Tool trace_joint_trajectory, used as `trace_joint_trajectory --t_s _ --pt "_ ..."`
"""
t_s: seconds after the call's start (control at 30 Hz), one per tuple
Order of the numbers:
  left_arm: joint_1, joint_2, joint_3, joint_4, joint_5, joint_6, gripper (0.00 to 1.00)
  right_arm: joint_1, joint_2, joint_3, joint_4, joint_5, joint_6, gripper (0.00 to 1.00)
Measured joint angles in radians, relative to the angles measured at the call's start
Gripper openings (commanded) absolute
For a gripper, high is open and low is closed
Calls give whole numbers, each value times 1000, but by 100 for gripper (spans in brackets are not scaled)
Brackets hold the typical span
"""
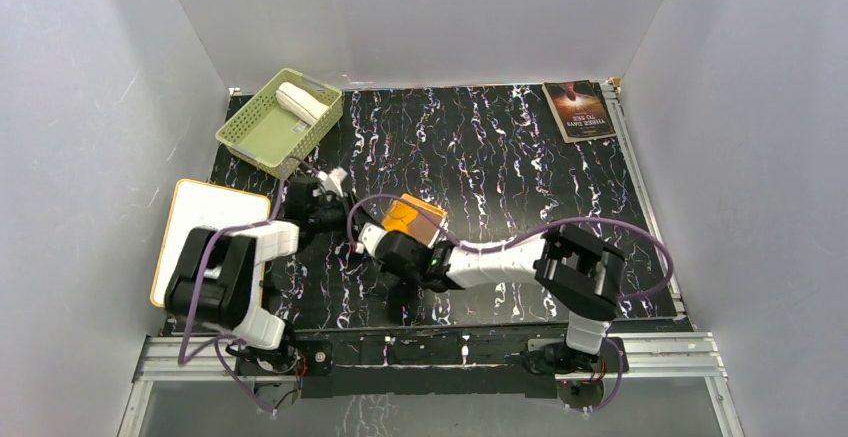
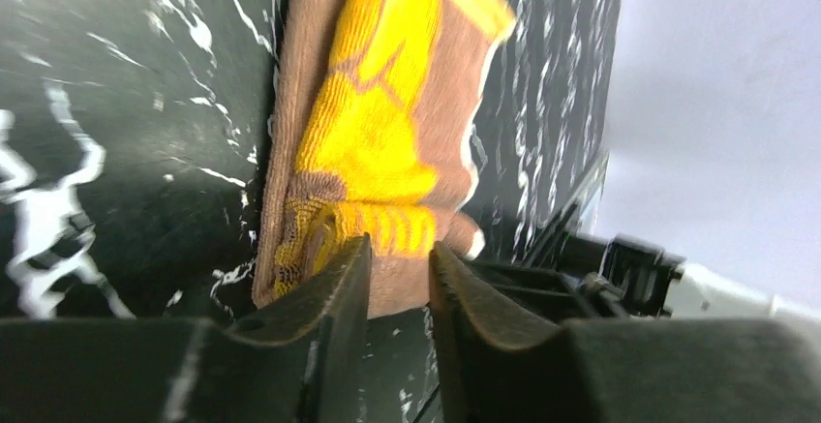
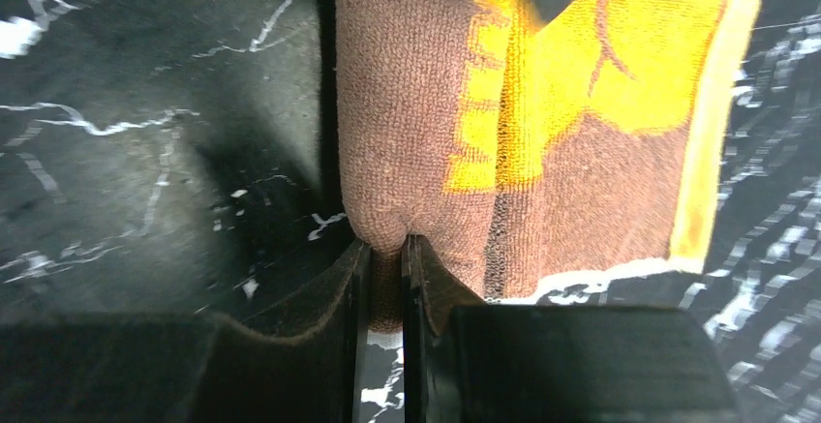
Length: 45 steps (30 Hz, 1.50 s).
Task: Roll the towels
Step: Roll the towel at the center of the board.
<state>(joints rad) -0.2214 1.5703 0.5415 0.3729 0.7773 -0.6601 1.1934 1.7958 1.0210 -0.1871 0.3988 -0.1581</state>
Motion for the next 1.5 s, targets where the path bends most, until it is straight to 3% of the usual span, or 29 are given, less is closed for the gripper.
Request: trace_joint_trajectory --t_s 0.1,0.27,0.5,0.7,0.97,1.27,1.5 --pt "50 -168 -1 -68 -61 4 36 -49 -43 -4 -18 -169 71 0" --pt "86 -373 36 -136 -95 32 37 -176 -100 -37 -20 -528 224 0" --pt "86 -367 34 -134 -40 34 35 -397 -70 -50 -8 -937 390 3" --pt "60 -349 11 -119 -5 25 35 -520 61 -48 67 -1242 542 4" --pt "-38 -258 11 -51 17 5 34 -628 183 -45 173 -1471 737 5" --pt "-70 -142 11 47 26 -38 34 -705 253 -74 318 -1554 935 11" --pt "-82 -97 11 97 41 -58 34 -717 296 -78 411 -1592 959 15"
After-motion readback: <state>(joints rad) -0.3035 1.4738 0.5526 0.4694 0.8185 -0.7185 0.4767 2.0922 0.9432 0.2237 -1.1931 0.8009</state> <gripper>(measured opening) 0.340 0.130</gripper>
